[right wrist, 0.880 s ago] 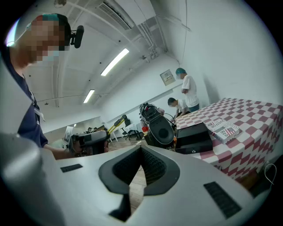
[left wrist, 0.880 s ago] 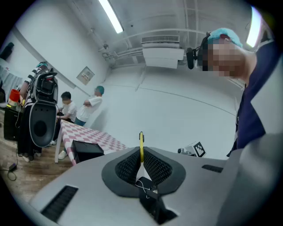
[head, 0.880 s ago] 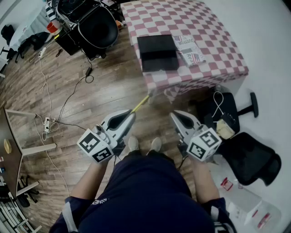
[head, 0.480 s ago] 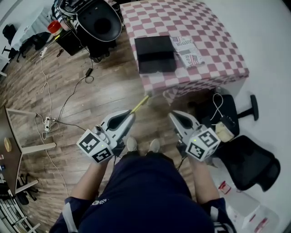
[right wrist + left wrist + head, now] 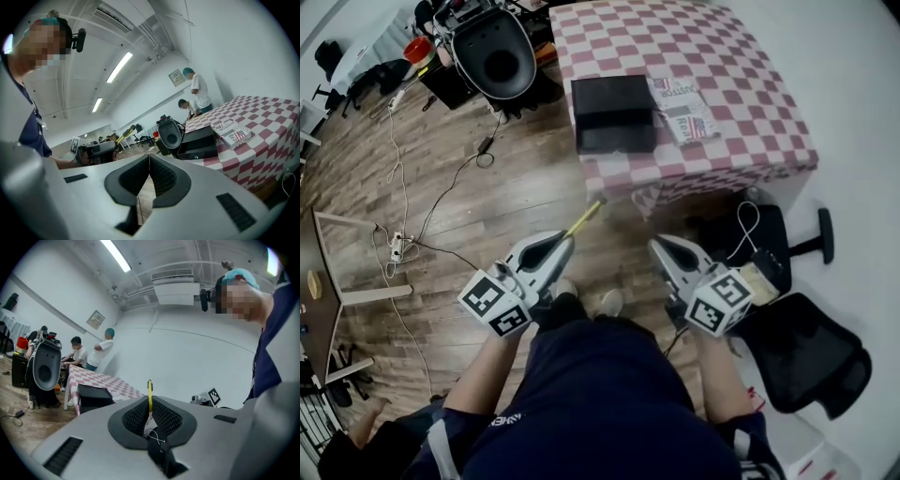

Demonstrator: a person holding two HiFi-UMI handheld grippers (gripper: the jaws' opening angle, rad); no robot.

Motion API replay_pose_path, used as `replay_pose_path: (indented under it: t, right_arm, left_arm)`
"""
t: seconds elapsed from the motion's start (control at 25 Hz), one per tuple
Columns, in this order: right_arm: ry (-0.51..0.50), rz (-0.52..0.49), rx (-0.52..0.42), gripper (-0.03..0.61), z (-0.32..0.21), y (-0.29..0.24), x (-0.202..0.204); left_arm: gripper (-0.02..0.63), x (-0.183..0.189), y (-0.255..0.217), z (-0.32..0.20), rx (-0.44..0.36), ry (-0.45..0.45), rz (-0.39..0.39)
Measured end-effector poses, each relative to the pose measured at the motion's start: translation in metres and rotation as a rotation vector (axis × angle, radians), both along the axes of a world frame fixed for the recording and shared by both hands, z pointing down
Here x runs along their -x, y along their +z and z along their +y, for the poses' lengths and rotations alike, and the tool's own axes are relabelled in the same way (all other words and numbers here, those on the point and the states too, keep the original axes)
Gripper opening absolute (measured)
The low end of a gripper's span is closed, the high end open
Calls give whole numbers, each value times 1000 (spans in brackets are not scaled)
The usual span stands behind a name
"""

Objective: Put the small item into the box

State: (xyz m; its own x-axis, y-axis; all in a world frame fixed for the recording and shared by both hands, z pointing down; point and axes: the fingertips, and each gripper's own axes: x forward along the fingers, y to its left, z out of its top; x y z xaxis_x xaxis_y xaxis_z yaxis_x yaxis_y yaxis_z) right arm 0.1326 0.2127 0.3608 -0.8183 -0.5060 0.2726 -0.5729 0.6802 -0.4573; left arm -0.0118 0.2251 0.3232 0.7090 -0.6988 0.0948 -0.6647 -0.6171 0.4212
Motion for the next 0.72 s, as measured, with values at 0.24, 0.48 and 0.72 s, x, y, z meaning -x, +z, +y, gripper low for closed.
replay_pose_path:
  t: [0.24,0.48,0.72]
  right_arm:
    - [-24,8,17,18,-22,11,-3]
    - [-29,35,30,18,-61,23,8]
    - [-6,58,65,18,-114,34,29]
  left_arm:
    - [46,-6,12,-21,14,-15,13]
    - [46,2,27,-64,30,-10,40]
    - [46,21,43,-125,56,24,59]
